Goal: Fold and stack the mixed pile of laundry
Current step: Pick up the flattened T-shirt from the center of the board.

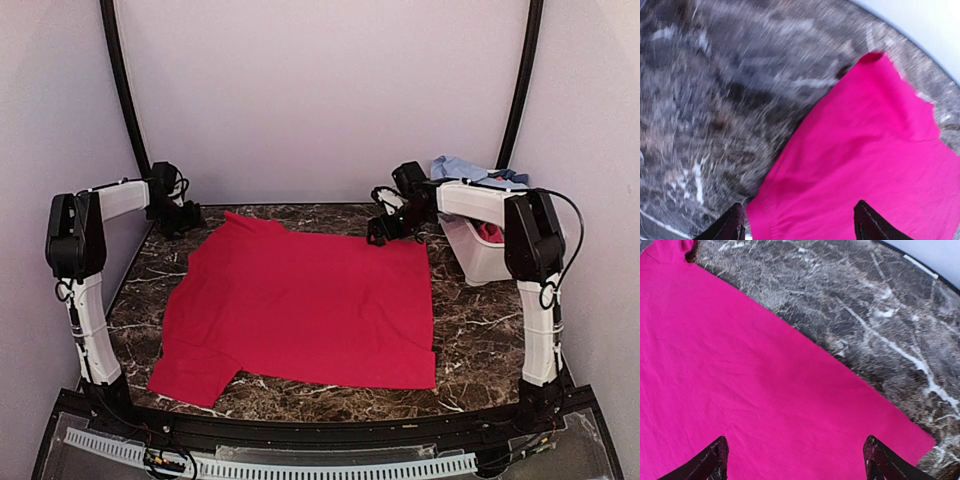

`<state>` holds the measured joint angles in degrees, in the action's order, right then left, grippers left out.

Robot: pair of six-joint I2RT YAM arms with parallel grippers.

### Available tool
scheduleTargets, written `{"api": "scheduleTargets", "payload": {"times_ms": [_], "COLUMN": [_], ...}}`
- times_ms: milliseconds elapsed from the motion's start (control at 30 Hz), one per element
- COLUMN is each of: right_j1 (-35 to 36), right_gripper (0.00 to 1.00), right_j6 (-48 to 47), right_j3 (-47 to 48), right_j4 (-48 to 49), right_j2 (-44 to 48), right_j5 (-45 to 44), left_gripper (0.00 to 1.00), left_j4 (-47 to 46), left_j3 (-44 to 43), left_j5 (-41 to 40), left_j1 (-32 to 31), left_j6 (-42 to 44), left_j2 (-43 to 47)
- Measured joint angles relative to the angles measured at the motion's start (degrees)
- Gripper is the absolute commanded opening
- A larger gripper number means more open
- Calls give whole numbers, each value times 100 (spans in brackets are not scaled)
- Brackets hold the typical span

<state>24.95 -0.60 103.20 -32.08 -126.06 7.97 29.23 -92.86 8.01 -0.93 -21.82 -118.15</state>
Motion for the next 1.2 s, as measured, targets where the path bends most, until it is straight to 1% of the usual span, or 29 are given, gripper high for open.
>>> {"api": "scheduleTargets", "payload": {"times_ms": [133, 233, 367, 433, 567, 733, 867, 1033, 1200], "right_j1": [-306, -525, -612, -581, -551, -544, -544, -544, -544], "right_gripper": [79, 70, 61, 59, 57, 57, 58, 61, 61], "right_j6": [-133, -251, -398, -466, -562, -662, -706, -807, -957], "right_j3": [-46, -46, -46, -46, -46, -46, -44, 109, 208], "right_j4": [-7, -42, -212, -269, -356, -483, -540, -662, -704], "right_j2": [372, 479, 457, 433, 295, 68, -46, -199, -400], "right_j5": [103, 52, -245, -439, -863, -1255, -1473, -1707, -1834], "left_gripper": [76, 77, 77, 77, 77, 77, 77, 76, 77], "left_j4": [-243, -590, -859, -925, -839, -455, -229, -184, -66], "left_j3": [-1292, -2076, -2411, -2465, -2846, -4164, -4962, -5230, -5357], "left_j5": [485, 804, 1023, 1043, 957, 719, 599, 577, 452], "left_j1": [-11, -20, -24, -50, -103, -306, -446, -540, -575], "left_j6": [188, 251, 280, 304, 409, 568, 581, 577, 634], "left_j2": [-243, -542, -964, -1235, -1930, -2964, -3414, -3552, -3696]}}
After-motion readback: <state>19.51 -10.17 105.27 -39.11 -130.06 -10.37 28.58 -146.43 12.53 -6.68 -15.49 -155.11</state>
